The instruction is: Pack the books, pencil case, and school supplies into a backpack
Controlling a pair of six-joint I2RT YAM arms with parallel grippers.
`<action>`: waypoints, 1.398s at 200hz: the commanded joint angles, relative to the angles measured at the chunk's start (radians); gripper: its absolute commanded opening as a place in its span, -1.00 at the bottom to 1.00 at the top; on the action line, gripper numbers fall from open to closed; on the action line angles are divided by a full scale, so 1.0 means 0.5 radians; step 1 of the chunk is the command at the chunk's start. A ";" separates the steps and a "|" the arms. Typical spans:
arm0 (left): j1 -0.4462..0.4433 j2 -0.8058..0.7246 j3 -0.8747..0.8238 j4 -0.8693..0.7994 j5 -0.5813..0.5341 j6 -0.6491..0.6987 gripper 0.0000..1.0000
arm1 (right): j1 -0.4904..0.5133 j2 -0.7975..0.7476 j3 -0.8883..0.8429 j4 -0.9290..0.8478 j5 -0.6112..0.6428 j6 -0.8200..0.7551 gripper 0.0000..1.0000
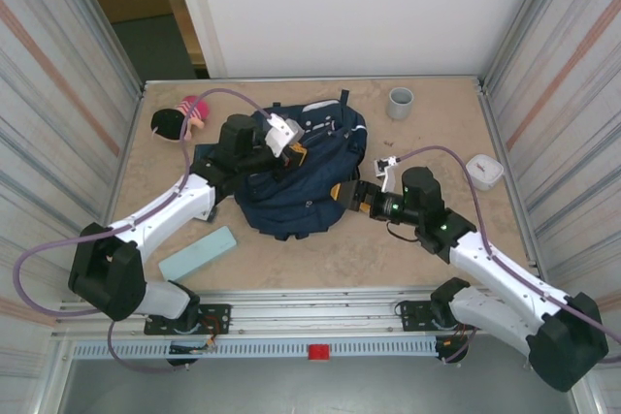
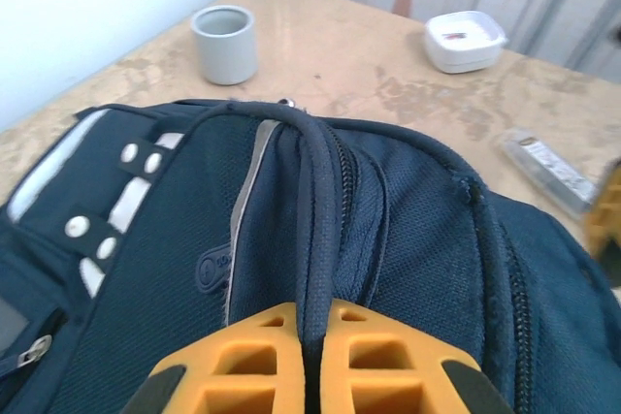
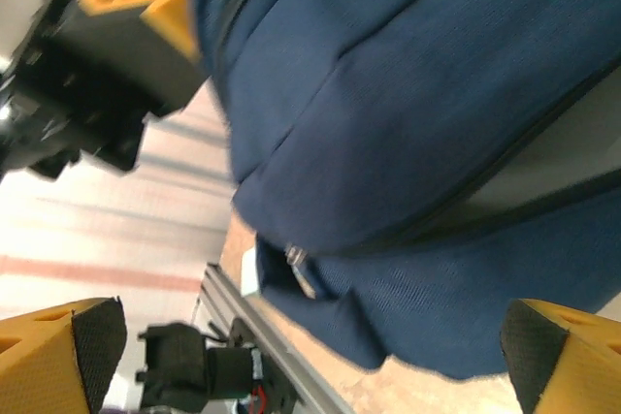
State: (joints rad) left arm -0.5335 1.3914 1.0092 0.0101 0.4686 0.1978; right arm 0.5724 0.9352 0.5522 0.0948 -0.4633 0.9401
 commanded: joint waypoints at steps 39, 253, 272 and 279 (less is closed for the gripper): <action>-0.007 -0.156 0.019 0.109 0.399 -0.010 -1.00 | 0.009 0.296 0.037 0.450 0.053 0.383 0.95; -1.129 -0.644 -0.212 -1.192 -1.562 -1.899 -0.10 | 0.273 0.551 0.349 0.744 0.151 0.302 -0.86; -1.129 -0.590 -0.171 -1.213 -1.650 -1.864 -0.11 | 0.298 0.550 0.362 0.722 0.162 0.283 -0.85; -1.130 -0.571 -0.156 -1.235 -1.686 -1.862 -0.12 | 0.308 0.548 0.365 0.719 0.165 0.279 -0.85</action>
State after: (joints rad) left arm -1.0950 1.0901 0.8753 -0.5655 -0.2546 -0.6971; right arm 0.7052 1.2263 0.6762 0.3878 -0.3882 1.1206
